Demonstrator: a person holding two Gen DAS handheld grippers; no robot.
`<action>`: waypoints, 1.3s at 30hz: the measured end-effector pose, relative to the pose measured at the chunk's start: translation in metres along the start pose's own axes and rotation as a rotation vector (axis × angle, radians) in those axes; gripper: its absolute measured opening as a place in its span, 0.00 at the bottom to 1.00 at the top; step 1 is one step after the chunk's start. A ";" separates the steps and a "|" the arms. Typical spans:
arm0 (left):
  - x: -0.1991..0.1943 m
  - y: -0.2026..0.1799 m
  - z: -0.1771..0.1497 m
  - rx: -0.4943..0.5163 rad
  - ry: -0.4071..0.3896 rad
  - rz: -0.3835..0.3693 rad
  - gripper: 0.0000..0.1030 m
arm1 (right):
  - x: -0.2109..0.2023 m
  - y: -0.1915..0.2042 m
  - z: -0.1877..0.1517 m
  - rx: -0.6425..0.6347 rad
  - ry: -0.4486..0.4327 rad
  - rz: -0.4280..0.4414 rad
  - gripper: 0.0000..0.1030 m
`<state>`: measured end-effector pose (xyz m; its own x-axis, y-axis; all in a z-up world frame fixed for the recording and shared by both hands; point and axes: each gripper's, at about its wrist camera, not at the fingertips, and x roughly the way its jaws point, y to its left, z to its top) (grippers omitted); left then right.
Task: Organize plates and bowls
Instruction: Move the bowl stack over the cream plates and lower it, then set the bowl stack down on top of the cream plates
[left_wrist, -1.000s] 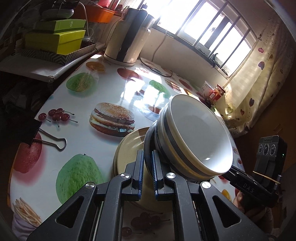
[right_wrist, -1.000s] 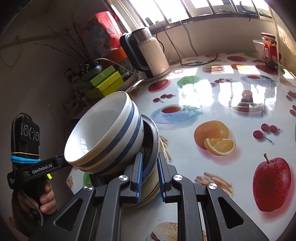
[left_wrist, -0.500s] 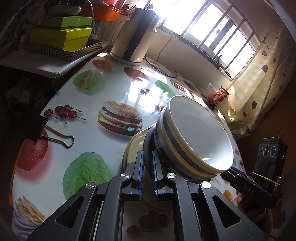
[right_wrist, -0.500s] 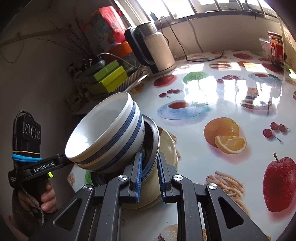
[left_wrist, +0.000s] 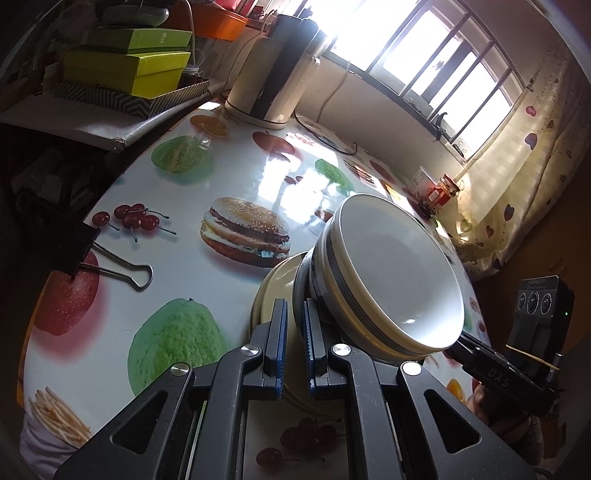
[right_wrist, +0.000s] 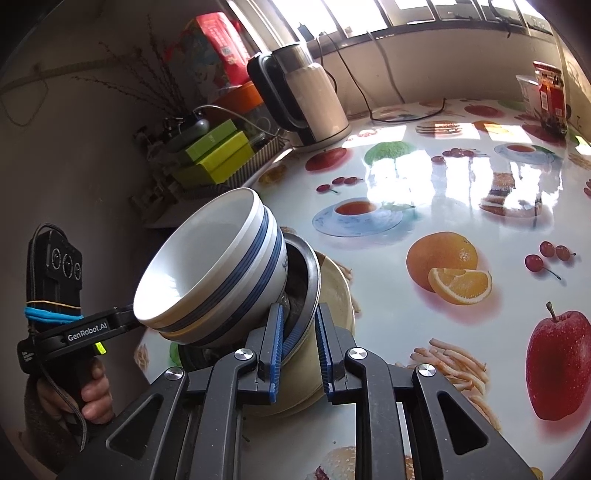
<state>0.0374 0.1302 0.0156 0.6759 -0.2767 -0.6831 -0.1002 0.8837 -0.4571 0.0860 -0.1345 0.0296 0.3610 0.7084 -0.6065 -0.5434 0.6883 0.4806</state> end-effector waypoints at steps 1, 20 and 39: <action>0.000 0.000 0.000 -0.002 0.000 -0.001 0.07 | 0.000 0.000 0.000 -0.001 -0.001 -0.001 0.18; -0.010 0.017 -0.008 -0.033 -0.015 -0.008 0.29 | -0.026 -0.016 -0.005 -0.001 -0.063 -0.035 0.40; 0.009 0.028 -0.030 -0.101 0.069 -0.042 0.29 | -0.006 -0.023 -0.028 0.040 0.068 -0.016 0.40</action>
<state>0.0192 0.1415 -0.0207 0.6296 -0.3414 -0.6979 -0.1477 0.8293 -0.5389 0.0748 -0.1589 0.0046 0.3165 0.6858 -0.6553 -0.5065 0.7063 0.4946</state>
